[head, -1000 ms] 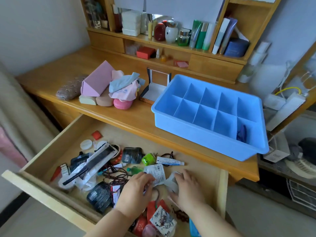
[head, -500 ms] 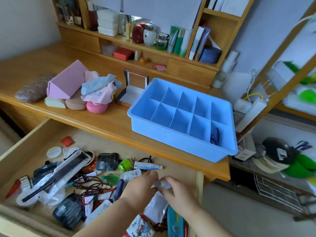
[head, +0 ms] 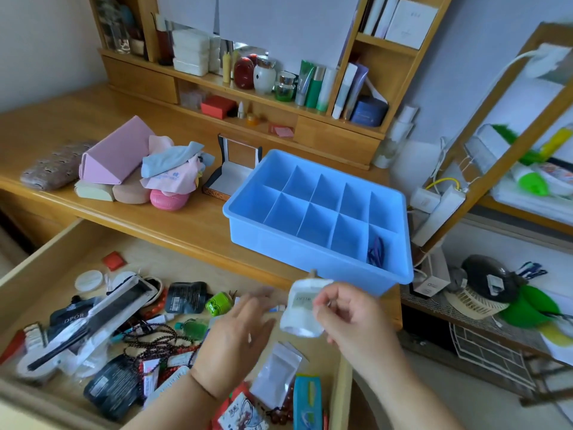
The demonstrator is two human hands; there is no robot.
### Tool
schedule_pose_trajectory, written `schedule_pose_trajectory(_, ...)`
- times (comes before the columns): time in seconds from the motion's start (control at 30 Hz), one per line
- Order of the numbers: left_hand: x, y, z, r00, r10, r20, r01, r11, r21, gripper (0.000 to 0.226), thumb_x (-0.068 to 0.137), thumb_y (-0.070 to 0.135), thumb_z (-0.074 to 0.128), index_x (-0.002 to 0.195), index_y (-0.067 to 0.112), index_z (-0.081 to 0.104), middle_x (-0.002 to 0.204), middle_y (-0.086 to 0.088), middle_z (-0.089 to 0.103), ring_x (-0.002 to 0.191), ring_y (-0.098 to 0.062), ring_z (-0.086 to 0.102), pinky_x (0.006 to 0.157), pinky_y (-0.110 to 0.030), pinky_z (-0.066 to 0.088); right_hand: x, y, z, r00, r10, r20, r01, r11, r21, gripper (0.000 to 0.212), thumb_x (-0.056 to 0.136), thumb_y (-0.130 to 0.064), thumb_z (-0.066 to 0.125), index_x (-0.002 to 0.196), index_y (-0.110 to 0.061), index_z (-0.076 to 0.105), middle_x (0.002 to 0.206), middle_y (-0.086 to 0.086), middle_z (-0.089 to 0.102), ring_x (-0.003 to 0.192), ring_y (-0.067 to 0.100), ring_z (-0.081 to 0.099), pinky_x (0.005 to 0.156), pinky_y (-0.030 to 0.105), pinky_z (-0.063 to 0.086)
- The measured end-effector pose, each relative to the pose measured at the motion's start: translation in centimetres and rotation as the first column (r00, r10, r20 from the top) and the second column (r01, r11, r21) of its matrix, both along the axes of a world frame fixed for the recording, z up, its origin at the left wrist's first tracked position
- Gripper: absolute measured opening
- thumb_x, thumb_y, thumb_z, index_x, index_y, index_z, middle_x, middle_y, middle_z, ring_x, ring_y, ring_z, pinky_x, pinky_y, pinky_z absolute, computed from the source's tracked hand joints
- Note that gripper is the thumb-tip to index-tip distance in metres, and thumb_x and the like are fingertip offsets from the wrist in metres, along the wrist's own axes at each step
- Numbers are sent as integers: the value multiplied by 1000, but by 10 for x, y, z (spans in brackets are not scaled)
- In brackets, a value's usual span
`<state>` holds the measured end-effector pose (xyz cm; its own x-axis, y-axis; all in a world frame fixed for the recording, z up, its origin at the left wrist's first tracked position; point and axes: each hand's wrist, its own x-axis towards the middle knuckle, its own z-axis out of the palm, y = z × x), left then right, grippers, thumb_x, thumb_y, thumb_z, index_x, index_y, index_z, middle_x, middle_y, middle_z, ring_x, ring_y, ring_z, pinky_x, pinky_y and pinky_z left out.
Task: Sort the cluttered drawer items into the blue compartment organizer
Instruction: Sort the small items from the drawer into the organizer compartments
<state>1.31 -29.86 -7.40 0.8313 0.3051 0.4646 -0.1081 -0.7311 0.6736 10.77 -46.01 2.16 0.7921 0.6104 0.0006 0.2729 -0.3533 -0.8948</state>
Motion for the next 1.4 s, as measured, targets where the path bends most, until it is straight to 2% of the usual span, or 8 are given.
schedule_pose_trajectory(0.17, -1, 34, -25, 954, 192, -230, -172, 980, 103, 25, 83, 19, 60, 108, 21, 62, 104, 8, 66, 89, -13, 65, 67, -27, 53, 67, -3, 66, 912, -206, 354, 211, 977, 24, 24, 83, -12, 57, 86, -35, 65, 61, -1, 64, 42, 9, 46, 39, 15, 34)
schedule_pose_trajectory(0.47, 28, 49, -50, 585, 318, -746, 110, 881, 461, 52, 81, 39, 62, 129, 23, 48, 130, 1, 47, 123, -21, 41, 104, -33, 32, 146, 38, 31, 950, 35, 309, 221, 621, -752, 18, 83, -15, 58, 85, -31, 66, 99, -8, 65, 97, 19, 59, 80, 28, 48)
schedule_pose_trajectory(0.6, 31, 48, -53, 553, 359, -752, 165, 837, 522, 45, 83, 31, 58, 125, 20, 49, 126, -2, 51, 120, -22, 45, 101, -33, 34, 145, 31, 31, 908, -21, 418, 324, 668, -670, 24, 82, -36, 65, 105, -33, 62, 100, -13, 55, 100, 17, 58, 70, 28, 42)
schedule_pose_trajectory(0.73, 24, 45, -34, 570, 207, -795, 248, 879, 407, 37, 87, 33, 58, 123, 26, 51, 118, 1, 63, 109, -21, 59, 86, -29, 44, 133, 13, 39, 879, -219, 424, 357, 891, -280, 15, 85, -39, 62, 95, -29, 63, 63, -9, 50, 61, 11, 52, 53, 26, 32)
schedule_pose_trajectory(0.9, 15, 35, 14, 815, -120, -567, 133, 991, -19, 23, 85, 27, 65, 108, 28, 61, 96, 8, 67, 87, -10, 60, 72, -19, 43, 87, 11, 51, 947, 6, 320, 28, 994, -102, 2, 82, -32, 66, 80, -31, 66, 62, -8, 60, 46, 3, 44, 46, 14, 36)
schedule_pose_trajectory(1.13, 33, 12, 83, 903, -397, -165, 259, 808, -530, 43, 74, 8, 79, 100, 25, 50, 88, -1, 70, 71, -17, 63, 65, -30, 53, 37, 23, 43, 868, 418, 269, -277, 856, -437, 17, 75, -34, 72, 74, -35, 56, 61, -28, 57, 55, -7, 50, 48, 13, 34)
schedule_pose_trajectory(1.3, 30, 5, 68, 964, -266, -15, 190, 722, -665, 52, 72, 14, 77, 109, 36, 48, 89, -4, 67, 75, -19, 63, 69, -32, 54, 49, 17, 47, 890, 396, 225, -276, 863, -423, 12, 77, -30, 70, 76, -34, 58, 67, -12, 61, 55, -1, 53, 51, 15, 37)
schedule_pose_trajectory(1.4, 23, 17, 47, 1000, -16, 9, 18, 718, -696, 41, 83, 8, 68, 111, 34, 52, 89, -3, 67, 80, -18, 63, 71, -31, 51, 77, 6, 54, 974, 94, 204, -50, 976, -212, 11, 78, -25, 71, 74, -29, 62, 66, -3, 67, 53, 5, 59, 52, 26, 49)
